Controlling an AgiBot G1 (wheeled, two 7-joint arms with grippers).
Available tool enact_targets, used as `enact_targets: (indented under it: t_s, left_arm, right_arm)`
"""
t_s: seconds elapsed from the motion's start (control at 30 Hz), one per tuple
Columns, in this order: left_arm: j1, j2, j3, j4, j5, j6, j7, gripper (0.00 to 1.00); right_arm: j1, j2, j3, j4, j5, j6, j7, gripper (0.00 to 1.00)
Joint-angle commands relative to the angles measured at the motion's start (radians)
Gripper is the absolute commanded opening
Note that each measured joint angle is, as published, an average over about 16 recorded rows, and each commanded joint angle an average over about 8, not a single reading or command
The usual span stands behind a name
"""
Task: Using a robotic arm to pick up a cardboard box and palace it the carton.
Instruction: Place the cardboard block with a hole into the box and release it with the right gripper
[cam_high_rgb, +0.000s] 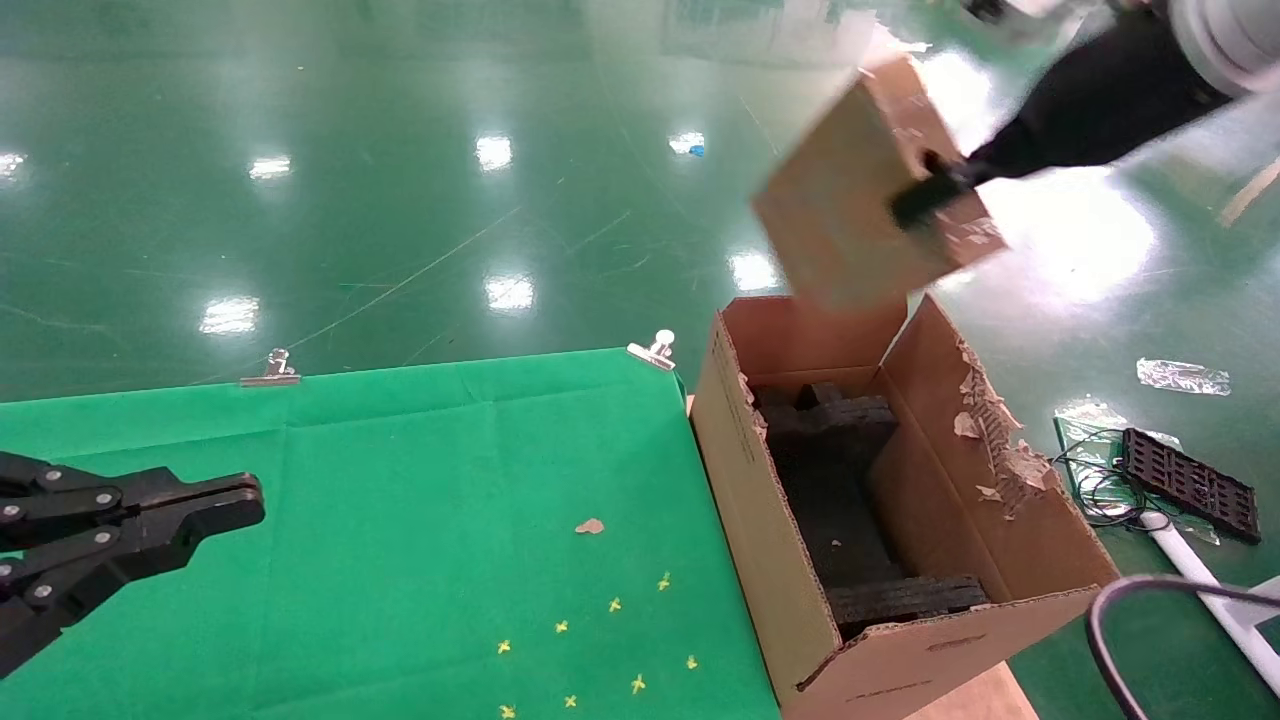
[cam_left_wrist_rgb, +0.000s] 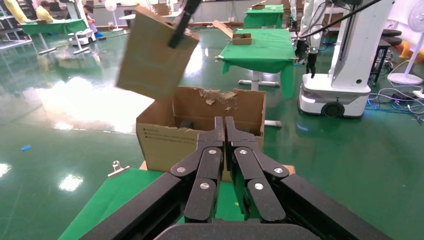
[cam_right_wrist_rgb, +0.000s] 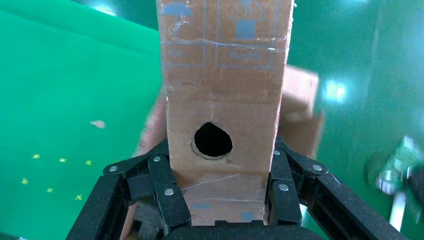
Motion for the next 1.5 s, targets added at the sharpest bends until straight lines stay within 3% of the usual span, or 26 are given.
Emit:
enact_targets:
  t_s: [0.03,0.3,0.9,1.5]
  left_arm:
    - [0.0,0.0,0.0,0.0,0.0,0.0,0.0,0.03]
    - [0.0,0.0,0.001,0.0,0.0,0.0,0.0,0.98]
    - [0.0,-0.001,0.002,0.0,-0.001,-0.001,0.001,1.0]
    - [-0.001,-0.001,0.003,0.0,-0.002,-0.001,0.001,1.0]
  right_arm:
    - [-0.001,0.008,-0.014,-0.034,-0.022,-0.004,0.007,0.0]
    - [-0.115,0.003,-0.053,-0.191,-0.04,-0.037,0.054,0.0]
    - [-0.298,-0.055,-0.084,-0.388,-0.062,-0.011,0.019,0.0]
    - [-0.49,-0.084,-0.052,-0.475,-0.01,0.114,-0.007,0.0]
